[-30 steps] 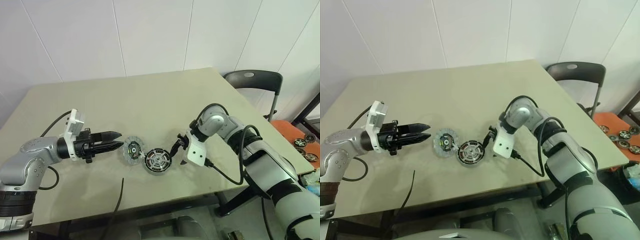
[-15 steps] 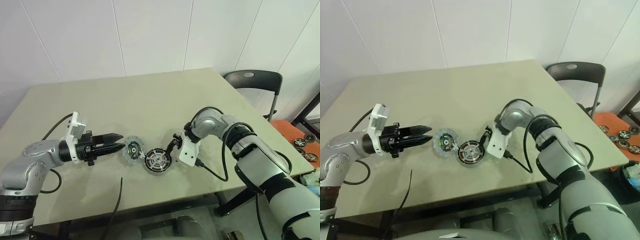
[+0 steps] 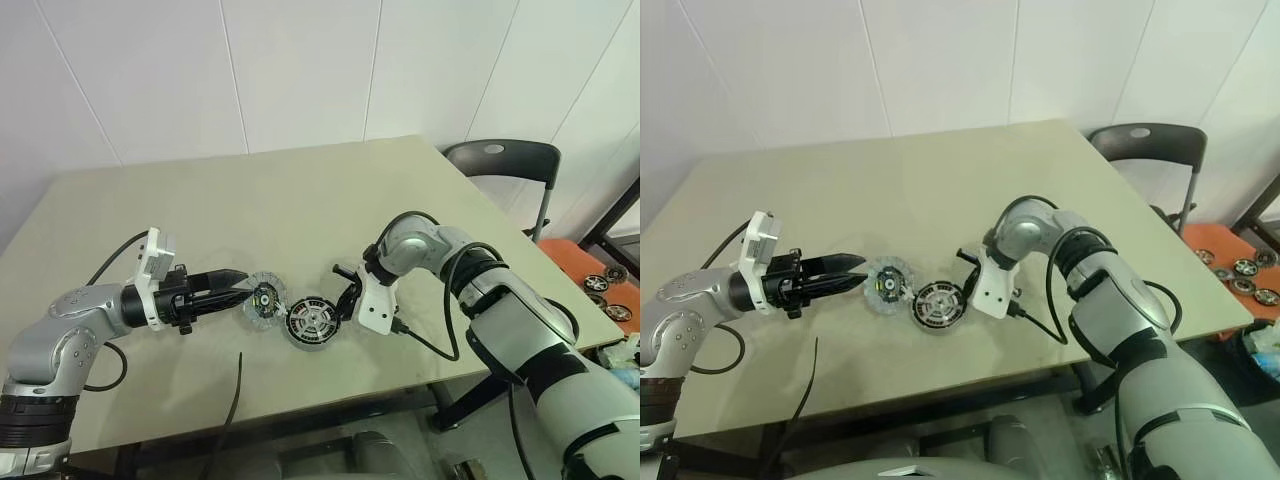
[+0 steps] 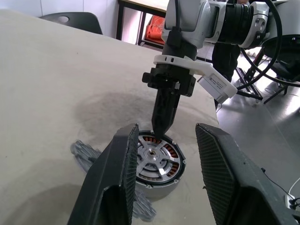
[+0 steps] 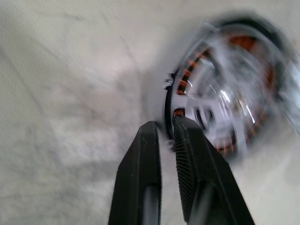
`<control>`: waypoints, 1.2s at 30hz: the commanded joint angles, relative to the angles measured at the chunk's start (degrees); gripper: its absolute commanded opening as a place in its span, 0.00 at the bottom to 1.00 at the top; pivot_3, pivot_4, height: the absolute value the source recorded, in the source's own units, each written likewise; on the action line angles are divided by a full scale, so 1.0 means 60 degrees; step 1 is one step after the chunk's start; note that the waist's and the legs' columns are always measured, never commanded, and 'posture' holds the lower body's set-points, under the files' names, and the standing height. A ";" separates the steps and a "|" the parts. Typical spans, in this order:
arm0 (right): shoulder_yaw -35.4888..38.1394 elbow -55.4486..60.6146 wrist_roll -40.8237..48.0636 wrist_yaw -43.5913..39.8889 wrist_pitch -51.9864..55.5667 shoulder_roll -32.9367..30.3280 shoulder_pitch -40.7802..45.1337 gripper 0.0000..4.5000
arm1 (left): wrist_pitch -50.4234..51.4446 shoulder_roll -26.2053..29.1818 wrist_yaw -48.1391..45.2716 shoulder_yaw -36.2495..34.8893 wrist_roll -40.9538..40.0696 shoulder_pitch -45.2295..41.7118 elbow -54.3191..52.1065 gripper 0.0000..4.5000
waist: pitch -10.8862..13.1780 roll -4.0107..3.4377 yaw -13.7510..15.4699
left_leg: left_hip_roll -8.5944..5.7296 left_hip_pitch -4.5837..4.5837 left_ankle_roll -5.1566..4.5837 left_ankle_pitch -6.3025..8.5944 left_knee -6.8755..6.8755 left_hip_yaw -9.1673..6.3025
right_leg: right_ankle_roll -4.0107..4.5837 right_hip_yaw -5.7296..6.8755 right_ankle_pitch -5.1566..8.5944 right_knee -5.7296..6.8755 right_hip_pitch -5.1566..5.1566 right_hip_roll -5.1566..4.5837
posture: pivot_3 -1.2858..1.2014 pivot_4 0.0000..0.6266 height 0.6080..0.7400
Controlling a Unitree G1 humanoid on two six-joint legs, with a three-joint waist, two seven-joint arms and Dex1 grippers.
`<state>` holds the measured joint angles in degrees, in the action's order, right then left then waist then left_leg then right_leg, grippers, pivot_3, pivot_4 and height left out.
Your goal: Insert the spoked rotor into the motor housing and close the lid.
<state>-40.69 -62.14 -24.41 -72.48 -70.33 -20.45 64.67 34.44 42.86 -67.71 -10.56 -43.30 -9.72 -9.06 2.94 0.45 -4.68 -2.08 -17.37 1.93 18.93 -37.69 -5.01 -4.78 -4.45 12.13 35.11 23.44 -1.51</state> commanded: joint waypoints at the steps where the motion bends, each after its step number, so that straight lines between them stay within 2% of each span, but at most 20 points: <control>1: 0.0152 0.0519 0.0567 -0.0083 0.0039 0.0072 0.0282 0.08 | -0.0154 0.0029 0.0024 -0.0248 -0.0091 -0.0166 -0.0182 0.46 | 0.0000 0.0001 0.0000 | 0.0000 0.0000 0.0000 0.0000 0.0000 -0.0002 | 0.0000 0.0002 0.0000 0.0000 0.0000 0.0000 | 0.52 0.00 1.00; 11: 0.0182 0.0984 0.0922 -0.0618 0.0558 0.0046 0.0440 0.08 | -0.0239 -0.0095 0.0065 -0.0177 -0.0032 -0.0236 -0.0104 0.46 | 0.0000 0.0002 0.0065 | -0.0002 -0.0008 0.0000 0.0000 0.0003 -0.0003 | -0.0001 0.0002 0.0000 -0.0011 0.0003 -0.0008 | 0.52 0.00 1.00; 13: 0.0192 0.1025 0.0977 -0.0795 0.0753 0.0033 0.0527 0.03 | -0.0253 -0.0130 0.0071 -0.0151 -0.0016 -0.0259 -0.0088 0.46 | 0.0000 0.0002 0.0079 | -0.0002 -0.0008 0.0000 0.0000 0.0003 -0.0003 | -0.0001 0.0002 0.0000 -0.0010 0.0003 -0.0007 | 0.52 0.00 1.00; 16: 0.0235 0.1048 0.1024 -0.1077 0.1066 0.0006 0.0572 0.03 | -0.0273 -0.0176 0.0073 -0.0120 0.0008 -0.0293 -0.0060 0.46 | 0.0001 0.0002 0.0084 | -0.0002 -0.0008 0.0000 0.0000 0.0003 -0.0002 | -0.0001 0.0002 0.0000 -0.0010 0.0003 -0.0007 | 0.52 0.00 1.00; 22: 0.0367 0.1099 0.0809 -0.1543 0.2272 -0.0360 0.0559 0.03 | -0.0284 -0.0229 0.0044 -0.0064 0.0044 -0.0342 -0.0015 0.46 | 0.0001 0.0001 0.0111 | -0.0003 -0.0010 0.0000 0.0000 0.0003 -0.0003 | -0.0002 0.0003 0.0000 -0.0011 0.0003 -0.0008 | 0.52 0.00 1.00; 31: 0.0771 0.1528 0.0784 -0.2706 0.5596 -0.1026 0.0313 0.03 | -0.0471 -0.0503 -0.0010 0.0215 0.0235 -0.0617 0.0311 0.46 | 0.0001 0.0002 0.0131 | -0.0006 -0.0011 0.0000 0.0000 -0.0008 -0.0002 | -0.0001 0.0004 0.0000 -0.0011 -0.0002 -0.0011 | 0.52 0.00 1.00; 36: 0.0783 0.2118 0.0749 -0.3158 0.5968 -0.1618 0.0140 0.03 | -0.0552 -0.0662 -0.0029 0.0317 0.0325 -0.0734 0.0454 0.46 | 0.0001 0.0002 0.0116 | -0.0009 -0.0020 0.0000 0.0001 -0.0012 0.0001 | -0.0004 0.0004 0.0000 -0.0022 -0.0001 -0.0017 | 0.52 0.00 1.00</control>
<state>-37.68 -52.33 -21.04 -90.18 -34.73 -28.12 64.96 32.17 38.96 -67.56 -8.39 -41.51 -12.59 -6.35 2.95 0.46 -3.98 -2.13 -17.50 1.93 18.94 -37.75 -5.00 -4.81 -4.43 12.13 34.98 23.44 -1.61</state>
